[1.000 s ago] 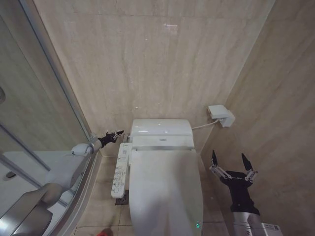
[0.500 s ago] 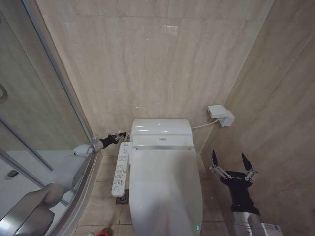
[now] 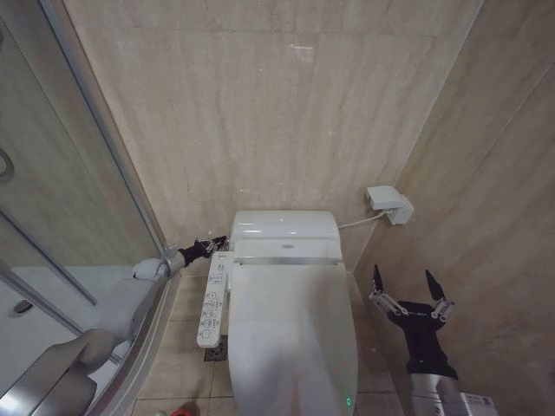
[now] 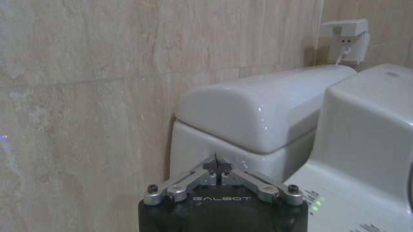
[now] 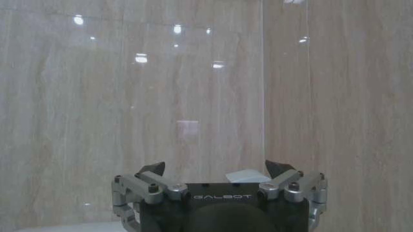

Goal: Open the toilet lid, clean the toilet bowl with a toilet brush, close the toilet lid, and flush.

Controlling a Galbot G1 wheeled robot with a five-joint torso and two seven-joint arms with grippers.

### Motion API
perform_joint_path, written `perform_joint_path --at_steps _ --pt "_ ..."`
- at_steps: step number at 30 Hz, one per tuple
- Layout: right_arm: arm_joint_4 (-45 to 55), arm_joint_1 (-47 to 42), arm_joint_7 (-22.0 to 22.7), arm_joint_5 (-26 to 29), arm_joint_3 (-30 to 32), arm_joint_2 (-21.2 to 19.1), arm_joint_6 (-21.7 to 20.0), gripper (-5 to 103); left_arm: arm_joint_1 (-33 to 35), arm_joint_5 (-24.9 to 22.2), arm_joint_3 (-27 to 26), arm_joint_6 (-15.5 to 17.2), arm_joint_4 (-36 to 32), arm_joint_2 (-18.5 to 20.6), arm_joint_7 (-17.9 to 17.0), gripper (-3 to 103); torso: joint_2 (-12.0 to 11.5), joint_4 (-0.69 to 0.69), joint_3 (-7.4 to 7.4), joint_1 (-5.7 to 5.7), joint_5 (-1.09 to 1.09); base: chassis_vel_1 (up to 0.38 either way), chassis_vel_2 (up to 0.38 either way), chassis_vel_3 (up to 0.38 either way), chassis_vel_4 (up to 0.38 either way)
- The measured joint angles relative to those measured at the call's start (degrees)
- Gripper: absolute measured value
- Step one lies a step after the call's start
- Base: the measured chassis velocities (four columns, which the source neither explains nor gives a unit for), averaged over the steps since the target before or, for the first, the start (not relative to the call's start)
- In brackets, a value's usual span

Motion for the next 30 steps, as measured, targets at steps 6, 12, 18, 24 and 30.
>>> perform_joint_path --at_steps 6,12,18,24,30 --pt "0.0 0.0 0.0 0.0 0.0 0.0 0.0 100 1.41 0.2 -0.5 0.27 -0.63 0.3 0.24 0 0.01 0.03 0.0 -0.01 0.01 0.0 0.0 0.0 0.0" --pt "0.0 0.0 0.0 0.0 0.0 0.0 0.0 100 2.42 1.22 -0.53 1.2 0.0 -0.08 0.08 0 -0.06 0.01 0.06 0.05 -0.04 0.0 0.0 0.0 0.0" --pt "-0.01 0.0 0.0 0.0 0.0 0.0 0.0 100 -0.02 1.21 0.38 0.63 3.33 -1.15 0.31 0 -0.04 0.05 0.04 0.02 -0.01 0.0 0.0 0.0 0.0" --pt "0.0 0.0 0.0 0.0 0.0 0.0 0.0 100 -0.84 0.87 0.23 0.44 4.91 -2.54 0.01 0 -0.03 0.06 0.04 0.01 -0.01 0.0 0.0 0.0 0.0" --pt "-0.01 0.0 0.0 0.0 0.0 0.0 0.0 100 4.05 -1.44 -3.98 1.16 -3.5 -0.96 -3.4 0 -0.03 -0.02 0.02 0.02 -0.03 0.0 0.0 0.0 0.0"
